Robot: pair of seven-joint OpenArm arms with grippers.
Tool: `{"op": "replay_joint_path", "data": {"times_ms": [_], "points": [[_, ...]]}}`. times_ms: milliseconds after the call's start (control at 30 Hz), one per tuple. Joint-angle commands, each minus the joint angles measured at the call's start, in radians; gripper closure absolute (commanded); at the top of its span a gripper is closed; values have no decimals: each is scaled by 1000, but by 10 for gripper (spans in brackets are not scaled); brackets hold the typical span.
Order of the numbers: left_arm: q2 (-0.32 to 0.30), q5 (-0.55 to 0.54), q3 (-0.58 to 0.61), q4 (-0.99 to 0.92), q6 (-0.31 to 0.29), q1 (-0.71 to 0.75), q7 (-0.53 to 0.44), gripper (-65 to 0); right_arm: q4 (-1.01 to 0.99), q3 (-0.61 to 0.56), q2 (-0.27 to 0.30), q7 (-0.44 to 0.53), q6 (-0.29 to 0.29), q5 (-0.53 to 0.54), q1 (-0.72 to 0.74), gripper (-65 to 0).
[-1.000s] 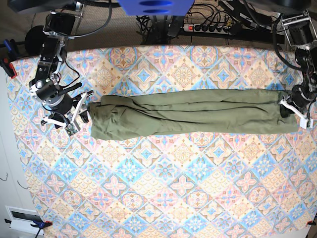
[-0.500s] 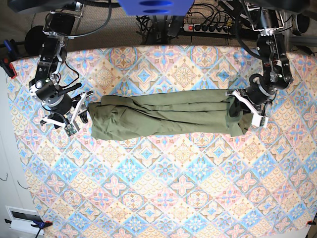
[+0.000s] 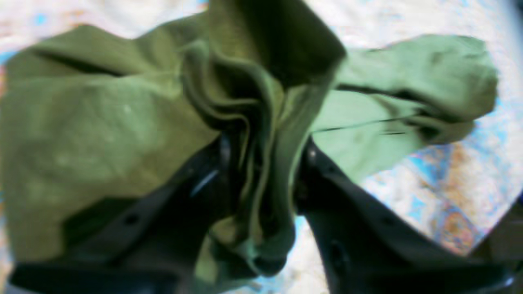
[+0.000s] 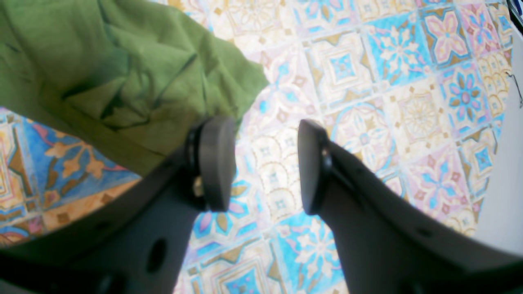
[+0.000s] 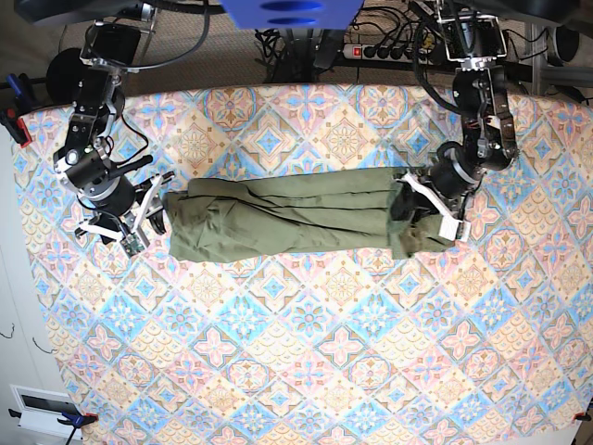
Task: Layout the t-shirt on the table in an organized manner, then fold the t-shirt properly
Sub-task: 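Fold the shirt end with the left gripper toward the right gripper, then press the folded shirt end down with the right gripper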
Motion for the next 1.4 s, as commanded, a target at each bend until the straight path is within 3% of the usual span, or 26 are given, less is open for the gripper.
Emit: {"op": "replay_joint_path", "data": {"times_ms": [0, 200, 333, 600, 767, 867, 967, 1133, 1367], "points": [[-11, -18, -3, 22, -8, -13, -18, -173, 19, 5, 12, 18, -4, 11, 14, -247], [-12, -18, 34, 142, -8, 18, -18, -251, 20, 6, 14, 18, -4, 11, -8, -247], [-12, -18, -7, 243, -8, 41, -18, -300, 20, 6, 14, 18, -4, 11, -26, -247], [-25, -16, -139, 251, -8, 67, -12, -300, 19, 3, 14, 13, -4, 13, -26, -251], [-72, -10, -156, 209, -8, 73, -15, -300, -12, -1, 14, 10, -4, 15, -17, -252], [-92, -16, -155, 158, -8, 71, -18, -299, -73, 0, 12, -47, -4, 18, 7, -252], [-97, -16, -156, 129, -8, 73, -18, -299, -150, 5, 4, -108, -4, 90, 100, -252], [-97, -16, -156, 125, -8, 75, -18, -299, -280, 57, -5, -104, -4, 212, 116, -256], [-94, -16, -153, 125, -8, 75, -18, -299, -463, 88, -6, -105, -4, 332, 222, -395]]}}
